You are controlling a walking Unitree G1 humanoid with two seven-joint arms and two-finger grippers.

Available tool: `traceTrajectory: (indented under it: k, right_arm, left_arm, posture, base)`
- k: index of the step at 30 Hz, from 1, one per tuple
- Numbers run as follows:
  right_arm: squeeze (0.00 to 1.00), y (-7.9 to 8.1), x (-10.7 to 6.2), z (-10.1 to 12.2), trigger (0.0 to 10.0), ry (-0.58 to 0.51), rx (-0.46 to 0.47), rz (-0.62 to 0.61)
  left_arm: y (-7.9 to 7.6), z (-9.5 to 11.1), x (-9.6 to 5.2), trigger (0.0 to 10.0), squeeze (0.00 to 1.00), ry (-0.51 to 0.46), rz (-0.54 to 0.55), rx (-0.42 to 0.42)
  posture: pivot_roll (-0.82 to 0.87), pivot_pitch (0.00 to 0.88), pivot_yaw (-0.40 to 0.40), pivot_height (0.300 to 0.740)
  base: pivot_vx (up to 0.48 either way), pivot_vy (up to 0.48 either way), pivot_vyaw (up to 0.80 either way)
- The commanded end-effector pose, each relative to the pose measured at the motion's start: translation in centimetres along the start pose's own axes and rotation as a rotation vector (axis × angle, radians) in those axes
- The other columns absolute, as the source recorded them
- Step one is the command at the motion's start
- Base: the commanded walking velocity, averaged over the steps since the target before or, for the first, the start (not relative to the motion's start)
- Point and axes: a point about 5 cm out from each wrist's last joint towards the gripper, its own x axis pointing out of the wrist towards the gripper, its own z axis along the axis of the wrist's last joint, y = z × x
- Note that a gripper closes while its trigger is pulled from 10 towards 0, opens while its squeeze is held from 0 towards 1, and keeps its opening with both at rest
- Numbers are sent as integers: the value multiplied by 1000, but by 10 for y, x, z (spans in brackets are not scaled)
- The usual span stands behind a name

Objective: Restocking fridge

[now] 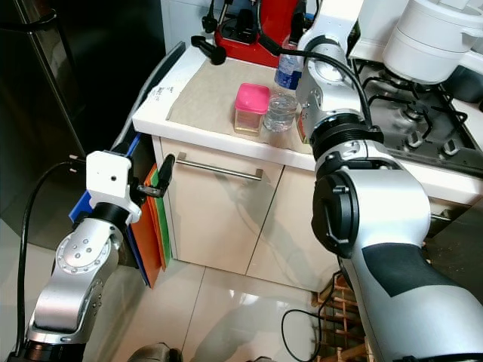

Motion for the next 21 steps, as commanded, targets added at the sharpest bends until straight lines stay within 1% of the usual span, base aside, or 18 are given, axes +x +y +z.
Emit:
traceTrajectory:
  k: [1,2,7,10,12,13,16,17,21]
  right_arm:
    - [0,-4,1,-2,0,33,53,-6]
    - [0,-3,1,-3,0,42,79,-1]
    - [0,-2,1,1,0,27,86,8]
    - [0,-1,2,10,0,-28,137,19]
    - [0,-1,2,12,0,-41,147,21]
    - [0,0,3,26,0,-127,167,44]
    - [0,3,1,52,0,-285,152,79]
    - [0,4,1,58,0,-324,147,91]
    - [0,8,-1,70,0,-393,112,127]
  left_arm:
    - [0,5,1,10000,0,-14,6,-7]
    - [1,5,2,10000,0,-12,9,-9]
    - [1,5,2,10000,0,-11,10,-12]
    - [2,5,2,10000,0,-11,11,-11]
    - [2,5,2,10000,0,-11,11,-11]
    - [2,5,3,10000,0,-12,12,-11]
    - [2,5,3,10000,0,-15,16,-12]
    - [2,5,3,10000,0,-15,16,-13]
    - [2,5,3,10000,0,-15,12,-14]
  posture:
    - [185,55,-98,740]
    - [186,55,-98,740]
    - [186,55,-98,740]
    - [186,53,-98,740]
    - [186,53,-99,740]
    - [187,51,-100,740]
    - [186,51,-100,740]
    - [183,49,-98,740]
    - [175,43,-96,740]
  base:
    - [0,0,0]
    - [0,0,0]
    - [0,0,0]
    - [0,0,0]
    - [0,0,0]
    - [0,0,0]
    - [0,0,0]
    - [0,0,0]
    - [0,0,0]
